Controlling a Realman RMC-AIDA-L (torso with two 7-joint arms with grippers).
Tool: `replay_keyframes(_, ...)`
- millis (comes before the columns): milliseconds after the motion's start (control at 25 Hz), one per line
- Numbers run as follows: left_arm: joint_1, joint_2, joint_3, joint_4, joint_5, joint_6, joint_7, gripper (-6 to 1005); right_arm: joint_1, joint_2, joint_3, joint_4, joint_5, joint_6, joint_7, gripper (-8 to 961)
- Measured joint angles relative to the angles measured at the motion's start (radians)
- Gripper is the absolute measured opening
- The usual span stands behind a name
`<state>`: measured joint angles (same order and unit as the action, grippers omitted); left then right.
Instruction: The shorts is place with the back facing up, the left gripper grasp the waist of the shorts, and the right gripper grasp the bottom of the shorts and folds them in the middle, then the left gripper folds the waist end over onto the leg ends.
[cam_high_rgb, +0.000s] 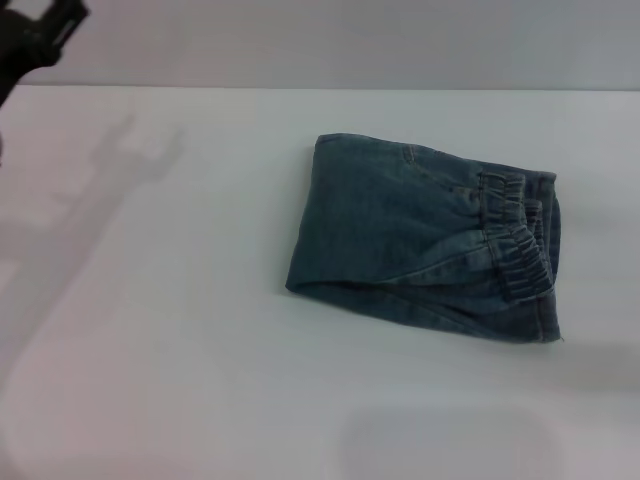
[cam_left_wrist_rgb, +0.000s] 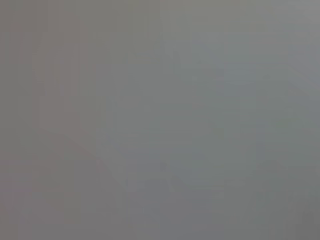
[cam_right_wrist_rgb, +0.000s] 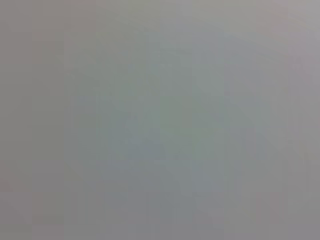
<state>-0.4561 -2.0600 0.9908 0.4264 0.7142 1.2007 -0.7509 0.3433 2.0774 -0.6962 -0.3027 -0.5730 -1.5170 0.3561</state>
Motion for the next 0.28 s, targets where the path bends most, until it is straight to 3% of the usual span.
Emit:
replay_keyframes(160, -0.001, -0.007, 0.0, -0.148, -0.208, 0.137, 0.251, 755, 0.04, 0.001, 0.013, 0.135, 0.24, -0.006, -0.121, 577)
replay_keyframes(280, -0.005, -0.009, 0.0, -0.232, -0.328, 0.21, 0.35, 755, 0.053, 0.001, 0.015, 0.184, 0.308, -0.002, -0.128, 577)
